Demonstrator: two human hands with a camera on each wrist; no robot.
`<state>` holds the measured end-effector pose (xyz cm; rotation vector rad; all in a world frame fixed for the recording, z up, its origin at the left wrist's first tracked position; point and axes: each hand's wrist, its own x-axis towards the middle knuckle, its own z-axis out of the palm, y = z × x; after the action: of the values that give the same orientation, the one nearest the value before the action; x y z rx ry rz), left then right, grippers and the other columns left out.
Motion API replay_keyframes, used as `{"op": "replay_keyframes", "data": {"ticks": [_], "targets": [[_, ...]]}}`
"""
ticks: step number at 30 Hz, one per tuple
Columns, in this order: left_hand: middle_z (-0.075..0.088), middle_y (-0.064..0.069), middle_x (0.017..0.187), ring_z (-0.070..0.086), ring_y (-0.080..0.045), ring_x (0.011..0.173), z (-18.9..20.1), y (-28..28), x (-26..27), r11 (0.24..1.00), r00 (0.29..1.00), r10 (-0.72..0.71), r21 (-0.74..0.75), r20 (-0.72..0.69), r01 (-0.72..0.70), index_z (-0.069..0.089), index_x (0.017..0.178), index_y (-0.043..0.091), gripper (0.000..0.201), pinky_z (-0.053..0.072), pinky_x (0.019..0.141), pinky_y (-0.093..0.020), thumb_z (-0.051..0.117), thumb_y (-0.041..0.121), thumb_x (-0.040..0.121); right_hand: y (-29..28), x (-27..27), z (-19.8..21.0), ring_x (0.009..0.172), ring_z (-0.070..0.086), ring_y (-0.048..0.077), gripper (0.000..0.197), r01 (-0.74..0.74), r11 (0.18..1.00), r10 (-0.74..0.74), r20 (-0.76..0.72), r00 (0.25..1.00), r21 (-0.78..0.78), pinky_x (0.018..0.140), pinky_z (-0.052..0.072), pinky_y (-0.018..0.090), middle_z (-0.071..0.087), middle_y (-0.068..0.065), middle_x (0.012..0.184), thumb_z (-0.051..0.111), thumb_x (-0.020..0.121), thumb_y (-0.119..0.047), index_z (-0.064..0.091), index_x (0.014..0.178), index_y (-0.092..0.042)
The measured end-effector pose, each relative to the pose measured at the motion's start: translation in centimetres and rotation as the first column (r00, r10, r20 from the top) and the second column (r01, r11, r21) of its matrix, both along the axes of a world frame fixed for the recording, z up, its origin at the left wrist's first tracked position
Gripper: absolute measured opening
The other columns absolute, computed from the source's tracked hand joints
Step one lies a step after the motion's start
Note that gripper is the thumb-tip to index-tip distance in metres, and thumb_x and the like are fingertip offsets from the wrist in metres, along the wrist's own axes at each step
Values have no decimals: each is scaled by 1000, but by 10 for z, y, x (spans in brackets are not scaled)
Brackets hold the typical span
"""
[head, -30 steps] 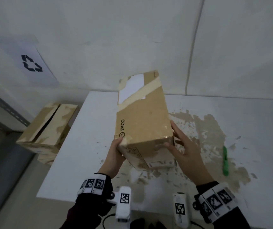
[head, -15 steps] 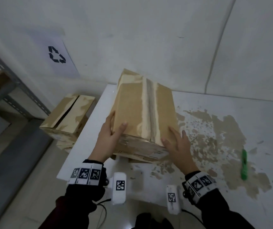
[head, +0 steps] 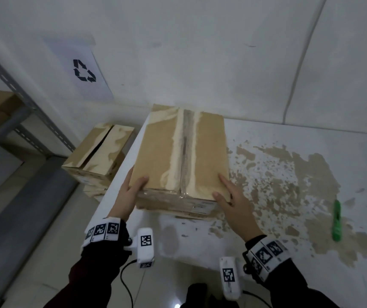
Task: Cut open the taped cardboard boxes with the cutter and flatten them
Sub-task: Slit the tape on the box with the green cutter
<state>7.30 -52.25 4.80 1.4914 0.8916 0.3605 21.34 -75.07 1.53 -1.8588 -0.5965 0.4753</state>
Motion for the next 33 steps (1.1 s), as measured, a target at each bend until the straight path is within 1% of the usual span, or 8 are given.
{"op": "replay_keyframes", "data": {"ticks": [3, 7, 12, 15, 17, 23, 26, 33], "targets": [[62, 3, 124, 58, -21, 116, -24, -6, -15, 996, 999, -16, -86, -37, 13, 46, 132, 32, 52, 46, 101, -46, 62, 45, 85, 4, 1, -1, 134, 35, 8, 49, 4, 999, -2, 74, 997, -33, 110, 28, 23, 39, 1, 148, 54, 95, -23, 40, 142, -20], [60, 11, 126, 58, -12, 115, -32, -29, -7, 991, 991, -129, -31, -40, 128, 41, 138, 35, 79, 47, 102, -44, 64, 64, 69, -23, 9, 3, 133, 39, 10, 46, 80, 996, -78, 68, 995, -31, 112, 31, 29, 41, 0, 146, 51, 96, -21, 42, 140, -17], [43, 7, 142, 48, -10, 122, -26, -63, 29, 934, 959, -263, 220, -108, 281, 18, 150, 34, 83, 46, 98, -28, 64, 51, 84, -74, 12, 13, 131, 41, 10, 41, 257, 966, -256, 45, 966, -23, 105, 36, 19, 47, -9, 137, 52, 95, -19, 49, 136, -19], [26, -4, 155, 26, -21, 141, -15, -82, 55, 632, 942, -251, 699, -225, 335, 14, 152, 25, 80, 26, 113, -46, 49, 52, 85, -93, 14, 15, 101, 54, -15, 33, 327, 945, -327, 33, 944, 2, 80, 43, 1, 57, -16, 118, 54, 94, -20, 55, 126, -25], [19, -7, 158, 15, -24, 146, -7, -101, 77, 435, 924, -249, 819, -290, 374, 19, 151, 26, 74, 13, 116, -50, 35, 58, 87, -103, 21, 8, 97, 57, -13, 29, 366, 931, -366, 7, 931, 0, 78, 47, 6, 60, -16, 111, 53, 95, -22, 55, 124, -27], [5, -8, 161, -5, -32, 147, -25, -132, 112, 289, 773, -170, 719, -611, 632, 13, 152, 31, 82, -1, 116, -56, 7, 73, 83, -173, 86, -43, 116, 49, 32, 43, 684, 640, -687, 138, 713, -350, 98, 38, 40, 52, 17, 127, 56, 92, -15, 45, 132, -2], [13, -7, 160, 1, -34, 147, -27, -138, 112, 263, 783, -166, 738, -600, 621, 19, 152, 26, 81, 6, 117, -55, 9, 71, 86, -206, 116, -62, 121, 43, 39, 50, 611, 474, -724, 114, 680, -634, 100, 34, 44, 45, 26, 132, 57, 91, -25, 42, 132, 2], [22, -4, 158, 12, -33, 146, -21, -145, 112, 275, 767, -201, 716, -609, 641, 25, 151, 29, 74, 13, 114, -51, 12, 67, 88, -228, 144, -96, 93, 60, 33, 32, 524, 418, -677, 131, 725, -742, 81, 49, 36, 62, 18, 97, 51, 85, -35, 56, 96, -6]]}}
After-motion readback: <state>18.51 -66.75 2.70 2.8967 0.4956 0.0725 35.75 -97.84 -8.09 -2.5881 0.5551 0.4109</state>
